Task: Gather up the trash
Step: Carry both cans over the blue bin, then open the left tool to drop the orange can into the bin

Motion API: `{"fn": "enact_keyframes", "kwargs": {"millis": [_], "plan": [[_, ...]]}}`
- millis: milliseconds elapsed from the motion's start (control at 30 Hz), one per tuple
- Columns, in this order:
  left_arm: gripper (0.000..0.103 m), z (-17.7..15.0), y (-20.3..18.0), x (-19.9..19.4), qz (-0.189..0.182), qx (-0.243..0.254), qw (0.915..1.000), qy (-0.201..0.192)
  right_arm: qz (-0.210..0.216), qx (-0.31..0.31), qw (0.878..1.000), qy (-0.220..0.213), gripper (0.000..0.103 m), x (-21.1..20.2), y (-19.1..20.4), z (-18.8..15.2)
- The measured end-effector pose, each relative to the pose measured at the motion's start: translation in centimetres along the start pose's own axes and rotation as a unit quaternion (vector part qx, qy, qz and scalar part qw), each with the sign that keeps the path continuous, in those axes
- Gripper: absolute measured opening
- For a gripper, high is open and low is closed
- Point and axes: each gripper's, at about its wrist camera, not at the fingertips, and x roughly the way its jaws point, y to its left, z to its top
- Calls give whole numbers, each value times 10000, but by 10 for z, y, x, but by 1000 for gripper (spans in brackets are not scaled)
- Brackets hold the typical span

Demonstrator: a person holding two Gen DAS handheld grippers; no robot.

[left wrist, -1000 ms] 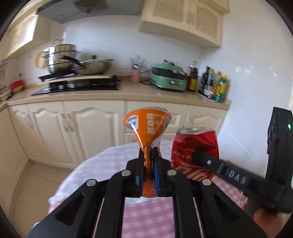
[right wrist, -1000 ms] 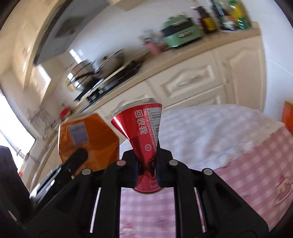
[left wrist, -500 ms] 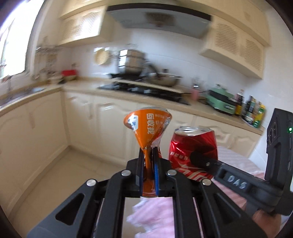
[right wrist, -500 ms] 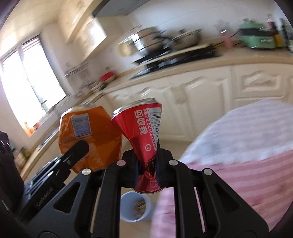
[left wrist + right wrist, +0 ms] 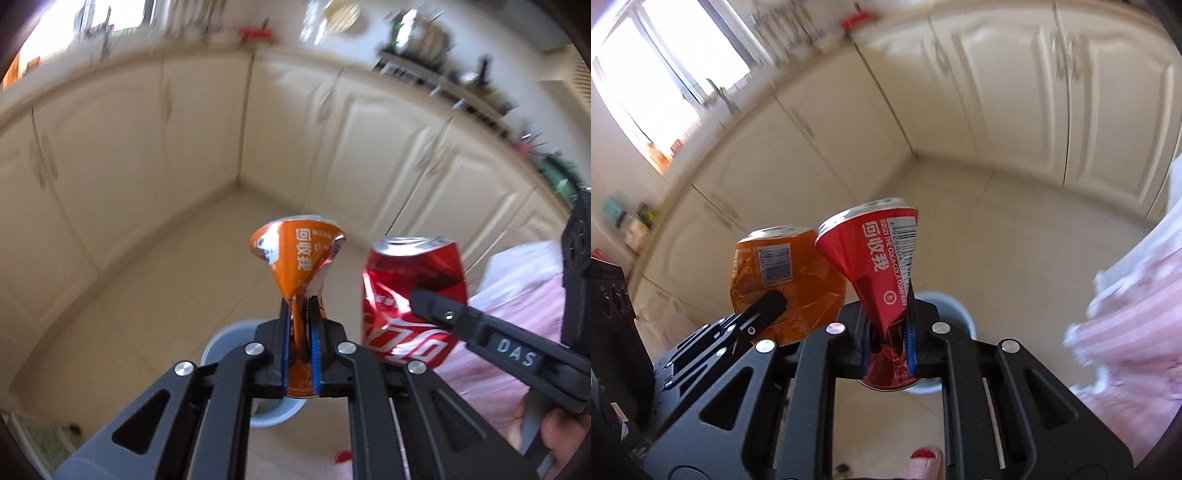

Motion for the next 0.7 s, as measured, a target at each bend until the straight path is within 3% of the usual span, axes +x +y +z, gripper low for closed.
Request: {"fn": "enact_keyframes", "kwargs": {"millis": [200, 433, 500, 567, 600, 700], "plan": [[8, -38, 46, 98, 162, -176, 9950, 973, -360, 121, 9954, 875, 14, 105, -28, -32], [10, -53, 67, 150, 212, -301, 9893, 1410, -557, 151, 9887, 1380, 14, 167, -40, -51], [24, -50, 68, 156, 126, -332, 9891, 1430, -561, 137, 9880, 1430, 14, 175, -39, -52], [45, -47, 70, 155, 108, -333, 9901, 1356, -558, 143, 9877, 1452, 14, 178, -39, -53], [51, -47, 73, 153, 146, -310, 9908, 1311, -557, 137, 9876, 1458, 14, 178, -39, -54], [55, -45, 78, 149, 280, -276, 9909, 1285, -548, 100, 9874, 1479, 14, 178, -35, -58]]}}
